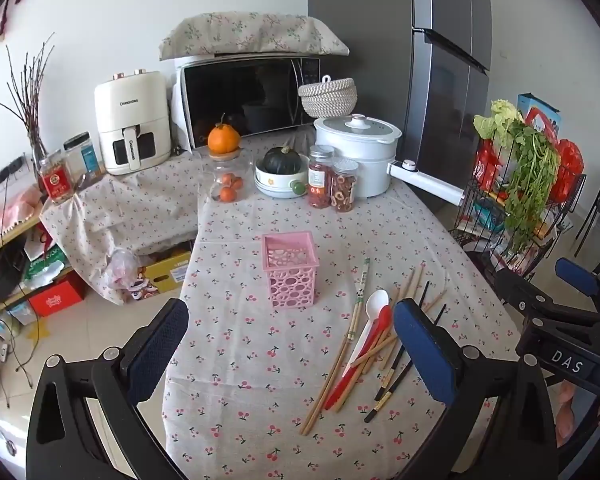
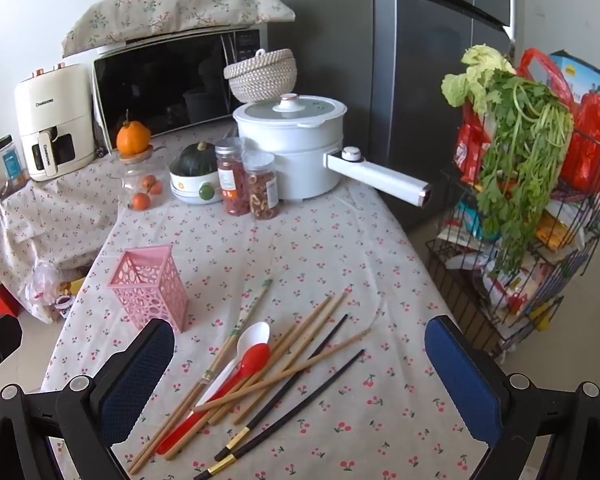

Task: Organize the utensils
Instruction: 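Move both tools toward the pile of chopsticks on the tablecloth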

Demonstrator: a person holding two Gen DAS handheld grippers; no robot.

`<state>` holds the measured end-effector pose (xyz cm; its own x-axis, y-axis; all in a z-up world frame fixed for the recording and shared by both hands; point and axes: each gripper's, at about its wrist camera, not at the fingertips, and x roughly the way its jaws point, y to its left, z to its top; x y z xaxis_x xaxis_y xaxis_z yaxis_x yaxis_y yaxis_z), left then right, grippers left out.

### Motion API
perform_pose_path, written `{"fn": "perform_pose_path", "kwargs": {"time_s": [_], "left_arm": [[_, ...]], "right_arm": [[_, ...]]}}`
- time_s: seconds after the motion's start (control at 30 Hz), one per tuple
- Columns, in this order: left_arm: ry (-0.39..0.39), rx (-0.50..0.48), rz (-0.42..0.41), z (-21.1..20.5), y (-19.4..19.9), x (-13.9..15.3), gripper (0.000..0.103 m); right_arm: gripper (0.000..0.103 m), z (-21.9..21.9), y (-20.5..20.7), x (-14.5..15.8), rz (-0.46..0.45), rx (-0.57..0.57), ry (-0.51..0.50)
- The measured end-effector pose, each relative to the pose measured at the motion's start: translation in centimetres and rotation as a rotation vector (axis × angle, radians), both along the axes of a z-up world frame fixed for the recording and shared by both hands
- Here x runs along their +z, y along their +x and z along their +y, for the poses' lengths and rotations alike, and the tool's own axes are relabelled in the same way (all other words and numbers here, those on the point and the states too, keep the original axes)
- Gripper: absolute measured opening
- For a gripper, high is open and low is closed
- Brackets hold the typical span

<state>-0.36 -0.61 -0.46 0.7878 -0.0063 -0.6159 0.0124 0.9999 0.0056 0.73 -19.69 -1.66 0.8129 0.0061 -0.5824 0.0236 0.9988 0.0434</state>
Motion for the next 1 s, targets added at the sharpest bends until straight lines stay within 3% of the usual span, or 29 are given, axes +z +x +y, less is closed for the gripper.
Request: {"fn": "perform_pose_path", "kwargs": {"time_s": [0.53, 1.0], "left_arm": [[-0.014, 0.004, 0.013, 0.6, 0.4, -0.3, 0.103], [-0.048, -0.009, 0.033, 2.7, 1.5, -1.7, 0.103]], "right_arm": [[0.103, -0.3, 0.6, -0.6, 0.032, -0.021, 0.003], [0.103, 0.0, 0.7, -0.3, 0.048, -0.117, -0.014]]}}
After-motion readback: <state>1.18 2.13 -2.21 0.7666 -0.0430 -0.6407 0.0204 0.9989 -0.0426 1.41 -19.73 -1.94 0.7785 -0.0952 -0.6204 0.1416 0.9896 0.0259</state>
